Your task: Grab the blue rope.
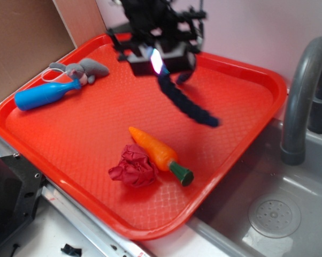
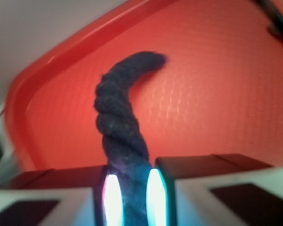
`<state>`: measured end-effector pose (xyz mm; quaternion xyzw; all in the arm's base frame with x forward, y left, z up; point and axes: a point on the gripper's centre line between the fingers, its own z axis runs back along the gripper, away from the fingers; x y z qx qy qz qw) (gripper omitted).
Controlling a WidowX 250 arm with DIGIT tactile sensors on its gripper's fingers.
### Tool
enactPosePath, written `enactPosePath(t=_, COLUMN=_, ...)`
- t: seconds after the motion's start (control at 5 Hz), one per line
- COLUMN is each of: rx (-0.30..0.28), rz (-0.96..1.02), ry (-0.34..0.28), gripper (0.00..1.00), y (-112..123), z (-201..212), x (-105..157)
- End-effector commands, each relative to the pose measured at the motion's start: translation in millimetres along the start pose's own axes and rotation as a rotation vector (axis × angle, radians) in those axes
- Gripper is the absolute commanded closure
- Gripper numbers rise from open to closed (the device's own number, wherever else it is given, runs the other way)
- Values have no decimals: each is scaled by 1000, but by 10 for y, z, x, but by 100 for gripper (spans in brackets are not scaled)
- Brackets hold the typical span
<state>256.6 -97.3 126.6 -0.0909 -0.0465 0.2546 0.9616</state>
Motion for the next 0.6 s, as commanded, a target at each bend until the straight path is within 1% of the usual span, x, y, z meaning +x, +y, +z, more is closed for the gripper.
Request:
enactPosePath(t=0.0, rx=-82, rz=-120, ry=-60, gripper=100, y=392, z=1084, x=-135)
enactPosePath(t=0.2, rx=-12, rz=-112, ry=-119, gripper=100, y=499, z=1213, x=-222)
enactPosePath(t=0.4, rx=62, rz=-90, ry=-123, gripper=100, y=524, z=1158, x=-179)
